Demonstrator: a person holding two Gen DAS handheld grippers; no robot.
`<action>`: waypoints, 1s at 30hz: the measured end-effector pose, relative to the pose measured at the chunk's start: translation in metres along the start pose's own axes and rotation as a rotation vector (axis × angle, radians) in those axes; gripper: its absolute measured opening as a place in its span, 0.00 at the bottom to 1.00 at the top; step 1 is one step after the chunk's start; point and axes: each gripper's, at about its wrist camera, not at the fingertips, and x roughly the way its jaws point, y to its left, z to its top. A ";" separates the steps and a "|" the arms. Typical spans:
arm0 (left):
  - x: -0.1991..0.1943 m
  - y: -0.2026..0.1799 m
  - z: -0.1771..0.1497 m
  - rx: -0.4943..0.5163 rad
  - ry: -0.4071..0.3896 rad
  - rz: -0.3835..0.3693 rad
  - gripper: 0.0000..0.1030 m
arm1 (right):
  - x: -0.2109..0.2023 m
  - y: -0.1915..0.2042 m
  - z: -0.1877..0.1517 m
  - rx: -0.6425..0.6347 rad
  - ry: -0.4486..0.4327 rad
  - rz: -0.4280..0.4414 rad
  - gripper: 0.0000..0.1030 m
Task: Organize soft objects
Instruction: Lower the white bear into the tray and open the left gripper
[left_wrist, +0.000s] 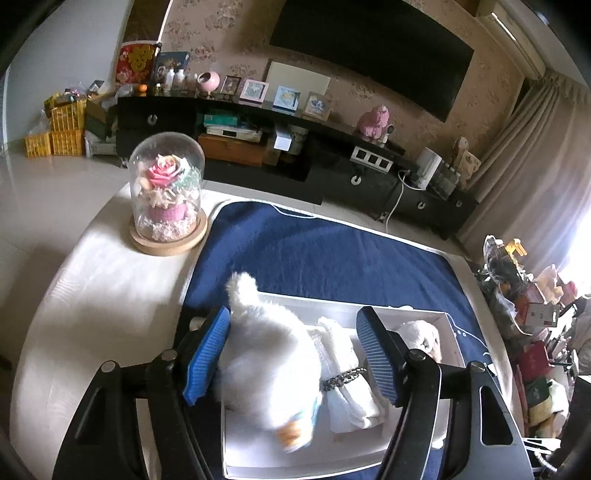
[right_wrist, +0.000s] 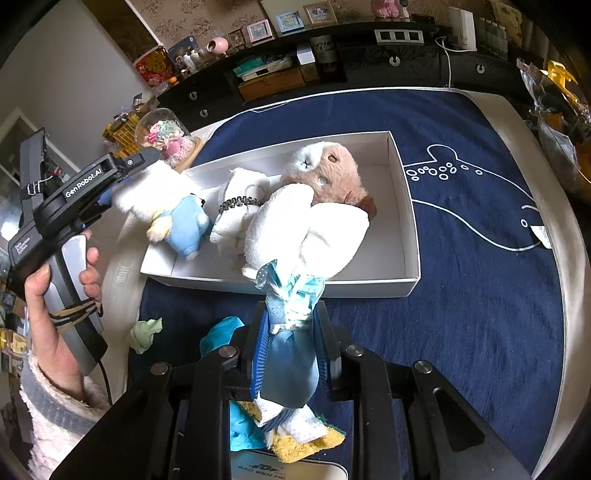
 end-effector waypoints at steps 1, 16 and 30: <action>-0.002 -0.001 0.001 0.004 -0.006 0.006 0.69 | 0.000 0.000 0.000 0.000 0.001 0.000 1.00; -0.048 -0.011 0.014 0.036 -0.108 -0.017 0.69 | -0.013 -0.011 0.003 0.026 -0.037 0.008 1.00; -0.115 -0.027 -0.014 0.103 -0.162 0.074 0.69 | -0.021 -0.027 0.009 0.068 -0.065 -0.019 1.00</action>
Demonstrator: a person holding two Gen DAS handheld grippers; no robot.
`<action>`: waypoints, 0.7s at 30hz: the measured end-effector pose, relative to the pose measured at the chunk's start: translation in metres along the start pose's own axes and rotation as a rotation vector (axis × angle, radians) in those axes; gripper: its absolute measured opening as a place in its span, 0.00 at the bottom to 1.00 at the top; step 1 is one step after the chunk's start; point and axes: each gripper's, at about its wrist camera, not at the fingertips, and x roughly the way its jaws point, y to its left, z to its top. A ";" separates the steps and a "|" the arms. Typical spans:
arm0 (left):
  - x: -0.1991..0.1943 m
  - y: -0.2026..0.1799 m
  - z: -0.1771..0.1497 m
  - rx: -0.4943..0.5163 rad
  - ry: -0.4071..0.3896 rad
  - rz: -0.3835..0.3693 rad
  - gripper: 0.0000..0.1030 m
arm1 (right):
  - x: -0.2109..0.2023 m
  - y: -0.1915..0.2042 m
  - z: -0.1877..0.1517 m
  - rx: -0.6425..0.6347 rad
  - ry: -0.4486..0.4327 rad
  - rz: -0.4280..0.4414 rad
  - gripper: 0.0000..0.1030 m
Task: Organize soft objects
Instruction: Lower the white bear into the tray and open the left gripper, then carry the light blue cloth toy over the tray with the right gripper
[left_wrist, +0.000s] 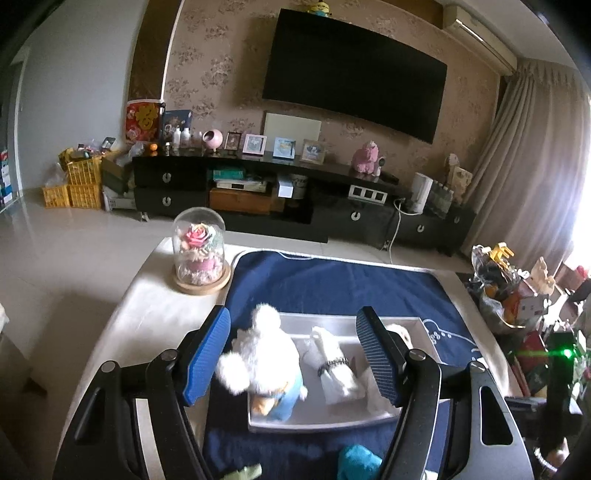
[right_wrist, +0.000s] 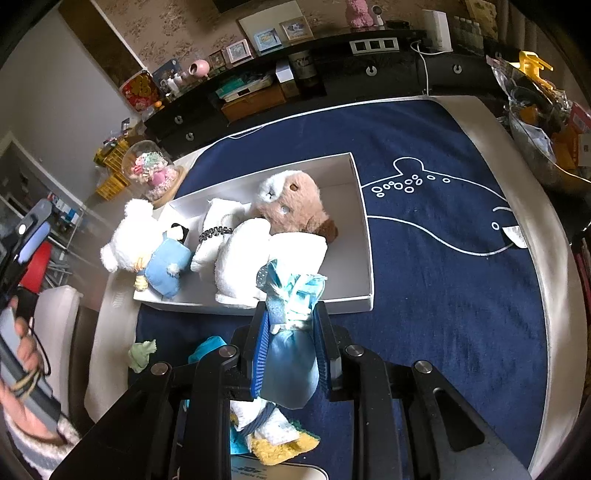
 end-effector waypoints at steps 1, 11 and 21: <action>-0.001 -0.001 -0.004 -0.003 0.004 0.015 0.69 | 0.000 0.000 0.000 0.000 0.001 -0.001 1.00; 0.012 0.006 -0.024 -0.030 0.081 0.047 0.69 | 0.003 -0.002 -0.004 0.004 0.005 -0.021 1.00; 0.012 0.020 -0.024 -0.085 0.088 0.033 0.69 | 0.009 -0.009 -0.003 0.023 0.012 -0.048 1.00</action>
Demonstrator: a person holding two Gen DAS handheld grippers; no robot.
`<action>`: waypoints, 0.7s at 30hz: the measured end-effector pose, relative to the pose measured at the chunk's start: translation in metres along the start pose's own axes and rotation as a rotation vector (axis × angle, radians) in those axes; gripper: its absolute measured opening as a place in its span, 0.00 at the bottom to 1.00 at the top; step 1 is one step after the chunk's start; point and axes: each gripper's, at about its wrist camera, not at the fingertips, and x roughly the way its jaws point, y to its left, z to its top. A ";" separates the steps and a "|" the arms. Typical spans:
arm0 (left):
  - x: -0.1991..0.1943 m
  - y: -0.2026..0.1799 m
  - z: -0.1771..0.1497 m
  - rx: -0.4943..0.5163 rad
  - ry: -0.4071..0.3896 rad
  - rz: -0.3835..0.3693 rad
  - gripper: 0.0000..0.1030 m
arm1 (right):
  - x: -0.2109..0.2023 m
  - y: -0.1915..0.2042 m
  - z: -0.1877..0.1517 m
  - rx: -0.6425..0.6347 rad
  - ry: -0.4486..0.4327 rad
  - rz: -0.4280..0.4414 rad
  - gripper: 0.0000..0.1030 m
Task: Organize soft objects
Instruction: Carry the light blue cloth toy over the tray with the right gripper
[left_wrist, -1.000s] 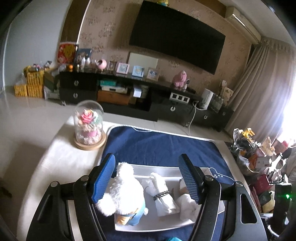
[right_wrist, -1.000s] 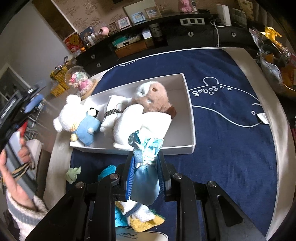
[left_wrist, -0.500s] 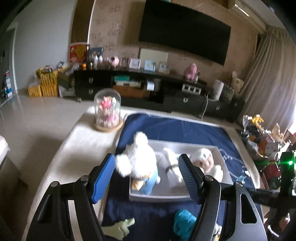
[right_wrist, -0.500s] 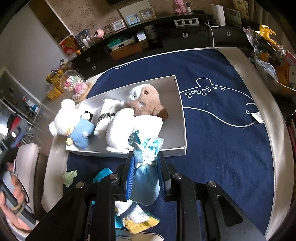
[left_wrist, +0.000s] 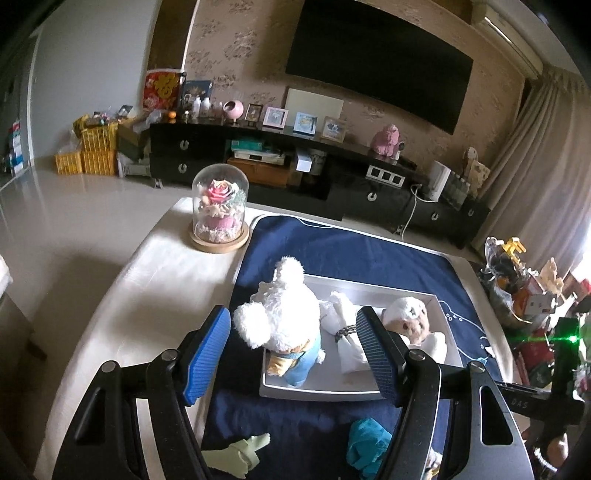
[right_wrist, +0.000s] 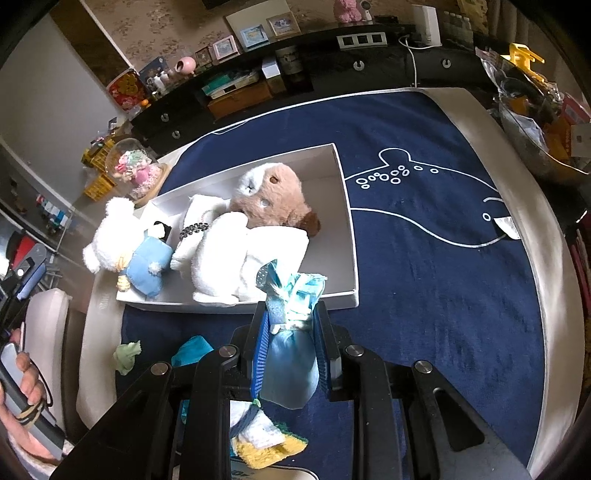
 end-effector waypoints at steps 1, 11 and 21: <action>0.000 0.000 0.000 0.000 0.001 -0.001 0.69 | 0.000 -0.002 0.000 0.007 -0.001 -0.003 1.00; 0.009 0.003 -0.001 -0.032 0.050 -0.046 0.69 | -0.016 -0.002 0.041 0.050 -0.053 -0.006 1.00; 0.011 0.000 -0.002 -0.026 0.059 -0.033 0.69 | -0.022 0.017 0.099 -0.013 -0.148 0.016 1.00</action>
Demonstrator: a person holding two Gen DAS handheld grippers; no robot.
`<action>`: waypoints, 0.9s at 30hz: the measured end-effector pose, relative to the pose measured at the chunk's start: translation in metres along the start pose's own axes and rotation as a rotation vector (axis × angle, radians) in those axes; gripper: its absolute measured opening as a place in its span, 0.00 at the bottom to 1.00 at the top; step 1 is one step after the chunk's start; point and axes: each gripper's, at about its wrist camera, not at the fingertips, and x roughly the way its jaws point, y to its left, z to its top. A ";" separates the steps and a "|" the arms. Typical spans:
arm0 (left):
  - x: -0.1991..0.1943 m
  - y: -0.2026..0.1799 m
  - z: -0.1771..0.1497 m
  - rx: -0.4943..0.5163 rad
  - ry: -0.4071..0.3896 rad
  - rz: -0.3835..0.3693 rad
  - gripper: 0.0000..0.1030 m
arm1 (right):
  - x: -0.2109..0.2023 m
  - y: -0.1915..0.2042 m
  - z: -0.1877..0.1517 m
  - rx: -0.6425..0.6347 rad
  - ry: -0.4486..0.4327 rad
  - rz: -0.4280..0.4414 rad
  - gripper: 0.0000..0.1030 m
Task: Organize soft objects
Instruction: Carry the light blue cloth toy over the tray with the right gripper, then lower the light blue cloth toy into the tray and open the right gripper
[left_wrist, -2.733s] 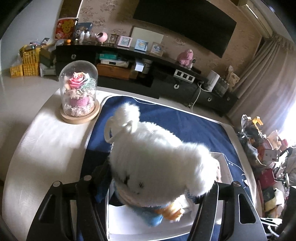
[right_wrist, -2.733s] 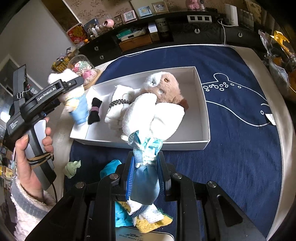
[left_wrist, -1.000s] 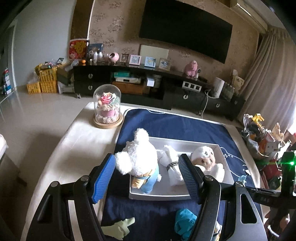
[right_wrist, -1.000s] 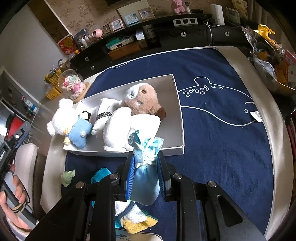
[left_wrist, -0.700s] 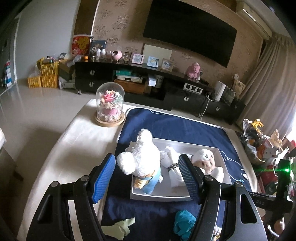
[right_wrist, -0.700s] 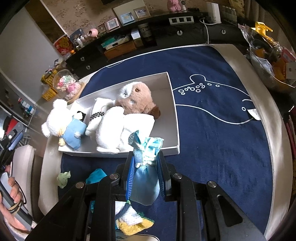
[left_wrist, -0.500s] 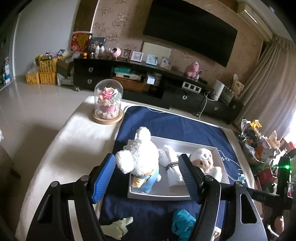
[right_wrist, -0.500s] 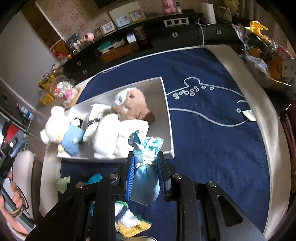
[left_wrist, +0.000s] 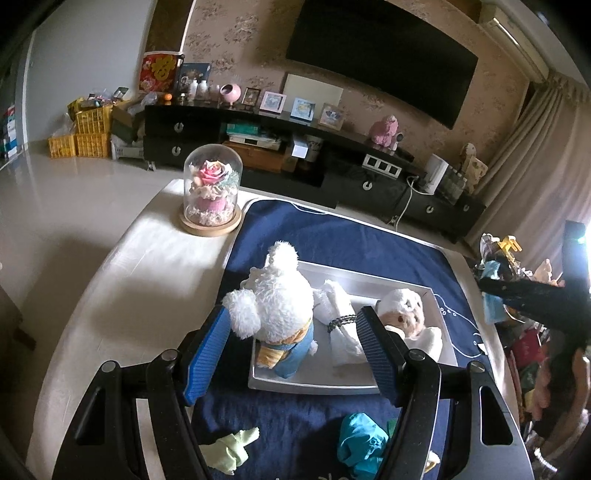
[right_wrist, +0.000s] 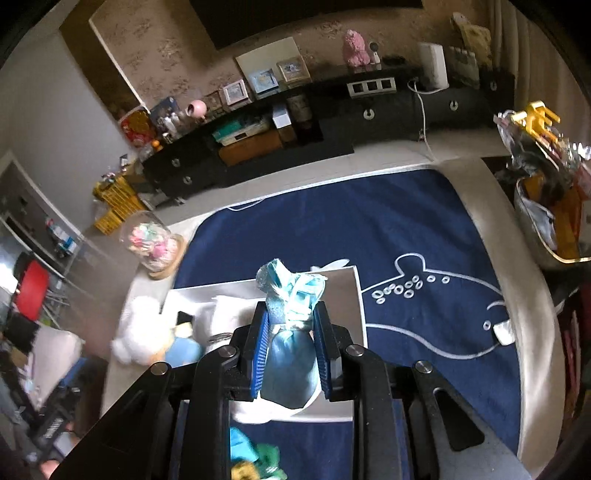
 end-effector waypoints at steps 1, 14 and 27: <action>0.000 0.000 0.000 0.001 0.001 0.000 0.69 | 0.008 -0.002 0.001 0.001 0.017 -0.020 1.00; 0.008 -0.003 -0.004 0.007 0.025 0.016 0.69 | 0.082 -0.016 -0.003 0.013 0.079 -0.058 1.00; 0.010 -0.004 -0.005 0.011 0.027 0.017 0.69 | 0.075 -0.027 -0.003 0.078 0.040 0.037 1.00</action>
